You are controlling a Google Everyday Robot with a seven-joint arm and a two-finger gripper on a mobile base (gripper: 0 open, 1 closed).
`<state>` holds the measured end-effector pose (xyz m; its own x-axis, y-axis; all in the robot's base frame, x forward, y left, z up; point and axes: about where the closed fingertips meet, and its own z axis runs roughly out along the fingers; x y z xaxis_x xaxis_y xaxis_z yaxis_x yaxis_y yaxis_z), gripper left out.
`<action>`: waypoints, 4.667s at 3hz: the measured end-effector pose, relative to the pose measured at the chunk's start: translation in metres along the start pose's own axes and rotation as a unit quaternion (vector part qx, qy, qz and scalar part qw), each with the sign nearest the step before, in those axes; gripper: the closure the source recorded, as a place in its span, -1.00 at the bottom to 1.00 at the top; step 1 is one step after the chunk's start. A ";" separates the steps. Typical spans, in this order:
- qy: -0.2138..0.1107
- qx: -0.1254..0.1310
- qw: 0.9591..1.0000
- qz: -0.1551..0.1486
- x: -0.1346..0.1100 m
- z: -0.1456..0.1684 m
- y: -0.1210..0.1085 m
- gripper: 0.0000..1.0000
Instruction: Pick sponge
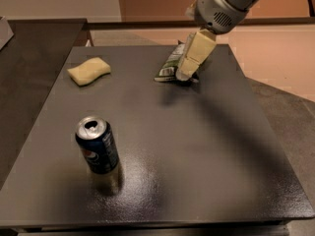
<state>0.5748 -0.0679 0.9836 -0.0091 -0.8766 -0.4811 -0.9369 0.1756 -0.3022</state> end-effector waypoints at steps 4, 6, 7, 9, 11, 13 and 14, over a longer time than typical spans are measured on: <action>-0.088 -0.068 0.992 0.066 -0.072 0.132 -0.041 -1.00; -0.103 -0.086 0.986 0.102 -0.107 0.181 -0.059 -1.00; -0.106 -0.086 0.986 0.097 -0.120 0.208 -0.062 -1.00; -0.106 -0.094 0.988 0.066 -0.141 0.250 -0.050 -1.00; -0.115 -0.126 0.984 0.051 -0.157 0.273 -0.037 -0.65; -0.113 -0.136 0.983 0.043 -0.158 0.275 -0.032 0.30; -0.119 -0.123 0.985 0.038 -0.154 0.256 -0.034 0.77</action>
Offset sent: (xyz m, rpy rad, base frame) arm 0.0822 0.0960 -0.0595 0.1793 0.1031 0.0341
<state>0.6971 0.1753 0.8574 -0.0276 -0.7301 -0.6827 -0.9932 0.0972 -0.0637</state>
